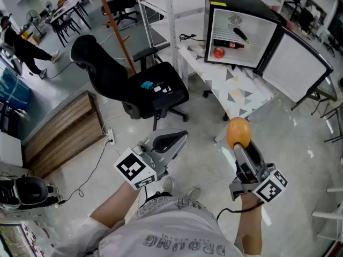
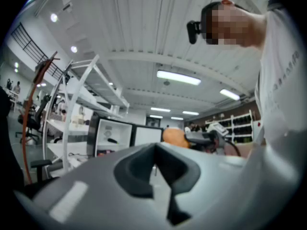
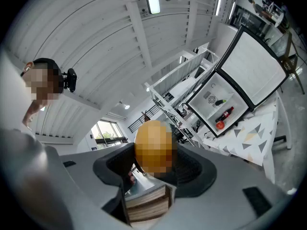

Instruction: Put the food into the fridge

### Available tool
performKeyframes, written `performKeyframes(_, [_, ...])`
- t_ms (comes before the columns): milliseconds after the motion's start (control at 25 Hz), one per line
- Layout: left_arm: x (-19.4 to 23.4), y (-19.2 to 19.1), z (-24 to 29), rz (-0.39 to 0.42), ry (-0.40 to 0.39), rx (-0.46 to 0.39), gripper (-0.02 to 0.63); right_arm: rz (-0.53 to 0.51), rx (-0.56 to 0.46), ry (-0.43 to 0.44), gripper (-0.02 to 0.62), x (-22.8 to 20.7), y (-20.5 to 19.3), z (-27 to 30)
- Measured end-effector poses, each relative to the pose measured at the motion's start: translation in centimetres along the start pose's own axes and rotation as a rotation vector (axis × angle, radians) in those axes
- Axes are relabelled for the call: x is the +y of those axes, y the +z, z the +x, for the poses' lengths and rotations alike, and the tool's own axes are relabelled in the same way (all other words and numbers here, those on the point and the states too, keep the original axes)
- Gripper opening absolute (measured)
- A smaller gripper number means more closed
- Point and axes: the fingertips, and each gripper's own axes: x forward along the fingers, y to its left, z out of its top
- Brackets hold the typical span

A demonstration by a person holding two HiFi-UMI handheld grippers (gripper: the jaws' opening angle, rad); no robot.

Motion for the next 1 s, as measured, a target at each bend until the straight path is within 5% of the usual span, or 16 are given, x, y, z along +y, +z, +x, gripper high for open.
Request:
performKeyframes(520, [0.5, -0.5, 1.2, -0.007, 0.001, 0.006, 0.006, -0.031, 0.004, -0.041, 0.253, -1.4, 0.6, 0.4])
performKeyframes(1000, [-3.2, -0.4, 3.4, 0.010, 0.008, -0.005, 0.006, -0.039, 0.010, -0.032, 0.253, -2.6, 1.7, -3.5])
